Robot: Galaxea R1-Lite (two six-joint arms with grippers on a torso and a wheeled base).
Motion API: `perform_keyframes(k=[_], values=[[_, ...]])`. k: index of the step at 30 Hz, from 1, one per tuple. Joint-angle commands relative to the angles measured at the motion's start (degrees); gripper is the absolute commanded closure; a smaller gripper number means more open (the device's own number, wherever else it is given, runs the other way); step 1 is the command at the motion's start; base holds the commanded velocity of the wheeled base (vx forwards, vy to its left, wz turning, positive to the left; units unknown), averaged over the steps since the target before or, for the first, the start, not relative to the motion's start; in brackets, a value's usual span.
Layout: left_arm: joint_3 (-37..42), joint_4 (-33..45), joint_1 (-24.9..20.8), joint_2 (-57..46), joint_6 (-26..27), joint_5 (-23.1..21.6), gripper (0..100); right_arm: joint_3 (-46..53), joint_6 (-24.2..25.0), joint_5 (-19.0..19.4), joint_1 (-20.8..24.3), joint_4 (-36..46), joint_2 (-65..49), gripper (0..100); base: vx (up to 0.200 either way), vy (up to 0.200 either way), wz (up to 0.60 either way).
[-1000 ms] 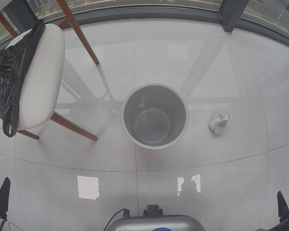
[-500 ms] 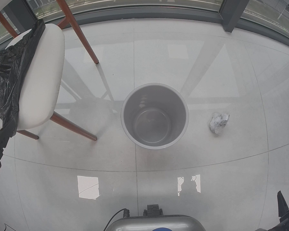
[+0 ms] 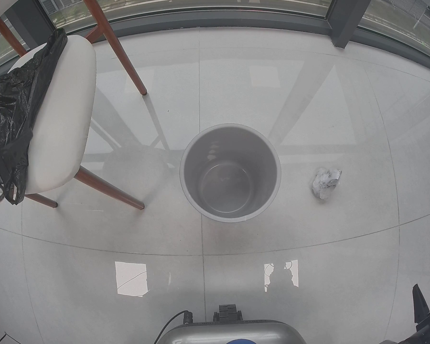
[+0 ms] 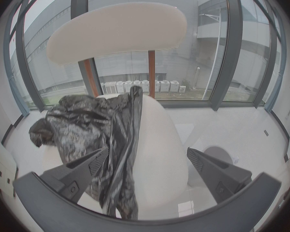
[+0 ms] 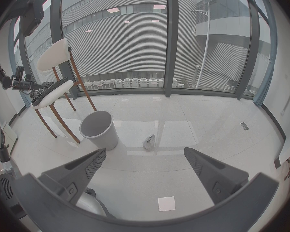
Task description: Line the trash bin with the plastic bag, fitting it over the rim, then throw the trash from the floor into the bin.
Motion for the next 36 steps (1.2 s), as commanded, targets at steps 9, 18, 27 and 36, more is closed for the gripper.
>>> perform_keyframes(k=[9, 18, 27, 36], values=[[-11.6, -0.3, 0.2, 5.7, -6.6, -1.9, 0, 1.0, 0.1, 0.0, 0.0, 0.0, -0.5, 0, 0.000, 0.000, 0.00], [-25.2, 11.8, 4.0, 10.5, -9.4, -1.7, 0, 1.0, 0.2, 0.0, 0.0, 0.0, -0.5, 0, 0.000, 0.000, 0.00], [-41.5, 34.2, 4.2, 16.9, -9.3, -4.4, 0, 1.0, 0.2, 0.0, 0.0, 0.0, -0.4, 0, 0.000, 0.000, 0.00], [-44.6, 34.7, 4.2, 21.1, -9.3, -4.6, 0, 1.0, 0.2, 0.0, 0.0, 0.0, -0.4, 0, 0.000, 0.000, 0.00]])
